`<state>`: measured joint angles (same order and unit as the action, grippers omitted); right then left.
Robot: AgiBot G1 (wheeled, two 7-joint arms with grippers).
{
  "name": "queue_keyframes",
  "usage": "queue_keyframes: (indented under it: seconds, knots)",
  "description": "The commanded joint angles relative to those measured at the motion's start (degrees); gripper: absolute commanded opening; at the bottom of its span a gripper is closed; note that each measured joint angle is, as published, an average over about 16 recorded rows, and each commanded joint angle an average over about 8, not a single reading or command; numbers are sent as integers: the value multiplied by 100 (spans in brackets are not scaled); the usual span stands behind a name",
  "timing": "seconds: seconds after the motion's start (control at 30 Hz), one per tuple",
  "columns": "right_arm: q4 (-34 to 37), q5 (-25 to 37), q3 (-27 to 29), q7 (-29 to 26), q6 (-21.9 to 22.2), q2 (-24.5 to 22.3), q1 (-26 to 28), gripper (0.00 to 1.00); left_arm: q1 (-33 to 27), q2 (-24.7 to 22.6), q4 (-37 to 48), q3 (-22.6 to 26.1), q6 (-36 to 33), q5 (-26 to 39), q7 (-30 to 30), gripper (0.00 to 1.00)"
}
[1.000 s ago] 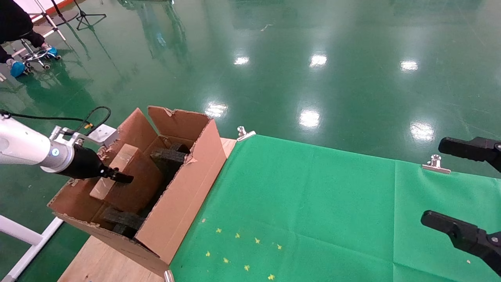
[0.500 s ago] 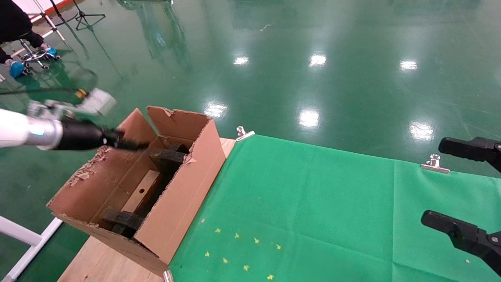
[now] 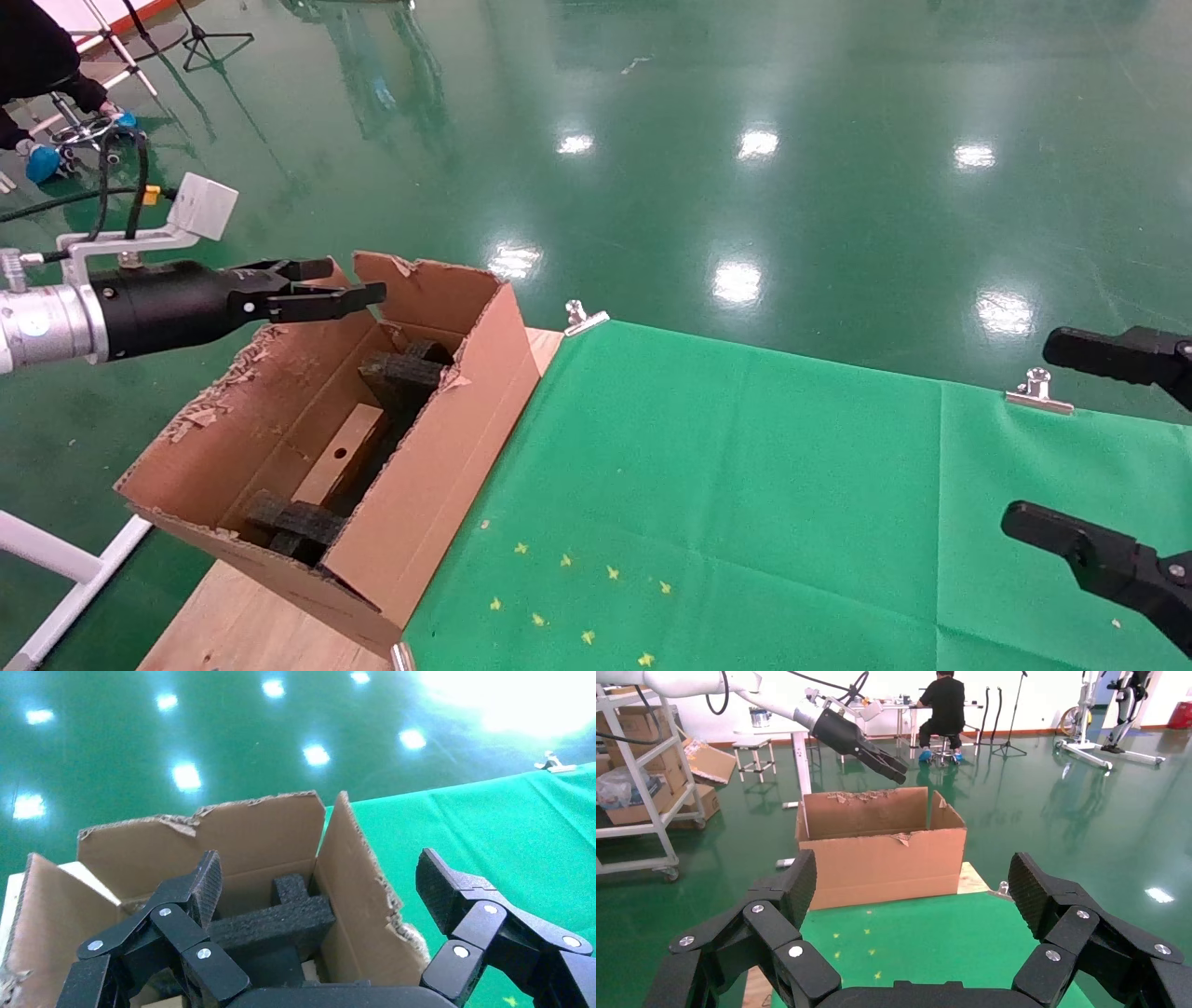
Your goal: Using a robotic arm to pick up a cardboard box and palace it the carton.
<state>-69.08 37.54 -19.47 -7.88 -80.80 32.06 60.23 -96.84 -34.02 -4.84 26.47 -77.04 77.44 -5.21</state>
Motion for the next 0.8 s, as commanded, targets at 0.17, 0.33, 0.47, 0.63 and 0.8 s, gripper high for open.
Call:
queue_keyframes:
  seconds: [0.17,0.33,0.47,0.63,0.8]
  knots:
    - [0,0,0,0,0,0,0,100,44,-21,-120,19,7,13,-53,100]
    - [0,0,0,0,0,0,0,100,283,-22,-572,-62,-58,-248,-81,100]
    - [0,0,0,0,0,0,0,100,512,-28,-1018,-131,-115,-482,-114,100]
    - [0,0,0,0,0,0,0,100,800,-34,-1576,-218,-187,-775,-156,100]
    - [0,0,0,0,0,0,0,100,1084,-41,-2129,-305,-257,-1065,-198,100]
